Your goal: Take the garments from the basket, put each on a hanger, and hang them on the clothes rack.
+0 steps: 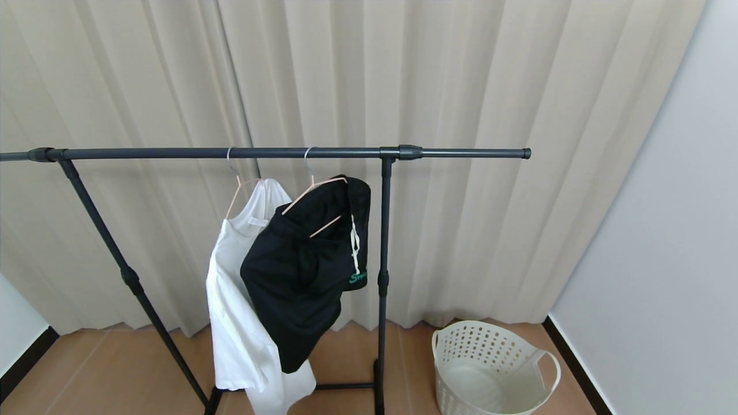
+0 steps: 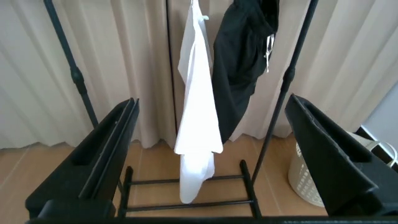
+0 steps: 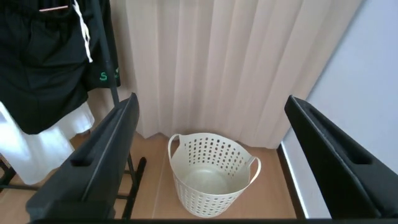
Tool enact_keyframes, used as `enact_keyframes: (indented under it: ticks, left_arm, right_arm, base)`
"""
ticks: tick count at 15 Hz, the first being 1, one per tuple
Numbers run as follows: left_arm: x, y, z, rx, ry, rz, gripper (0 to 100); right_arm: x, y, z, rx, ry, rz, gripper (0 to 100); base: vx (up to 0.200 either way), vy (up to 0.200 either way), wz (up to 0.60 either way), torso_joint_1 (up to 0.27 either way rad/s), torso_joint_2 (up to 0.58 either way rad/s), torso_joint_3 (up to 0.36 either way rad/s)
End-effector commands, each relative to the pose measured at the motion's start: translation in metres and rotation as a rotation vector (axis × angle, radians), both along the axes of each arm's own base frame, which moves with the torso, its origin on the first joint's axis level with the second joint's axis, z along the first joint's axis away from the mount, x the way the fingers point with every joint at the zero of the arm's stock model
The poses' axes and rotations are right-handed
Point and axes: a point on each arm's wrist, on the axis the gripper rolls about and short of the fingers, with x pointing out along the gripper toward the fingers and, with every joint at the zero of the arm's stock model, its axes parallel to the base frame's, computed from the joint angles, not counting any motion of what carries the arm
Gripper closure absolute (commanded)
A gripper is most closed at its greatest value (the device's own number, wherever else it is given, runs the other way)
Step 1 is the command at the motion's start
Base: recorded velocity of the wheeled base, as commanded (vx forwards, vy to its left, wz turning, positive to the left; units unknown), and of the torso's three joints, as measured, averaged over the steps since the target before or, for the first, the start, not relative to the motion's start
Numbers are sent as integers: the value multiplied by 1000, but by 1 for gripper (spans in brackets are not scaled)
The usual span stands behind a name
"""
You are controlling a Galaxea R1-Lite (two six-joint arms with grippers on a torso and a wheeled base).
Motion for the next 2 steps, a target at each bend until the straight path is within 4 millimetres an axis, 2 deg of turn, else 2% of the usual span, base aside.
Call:
enact_keyframes:
  ticks: [1,2]
  left_arm:
    - [0,0,0,0,1,0,0]
    - [0,0,0,1,1,0,0]
  right_arm:
    - [0,0,0,0,2,-1,0]
    - [0,0,0,0,2,1,0]
  base:
    - [0,0,0,0,0,0]
    - [0,0,0,0,0,0]
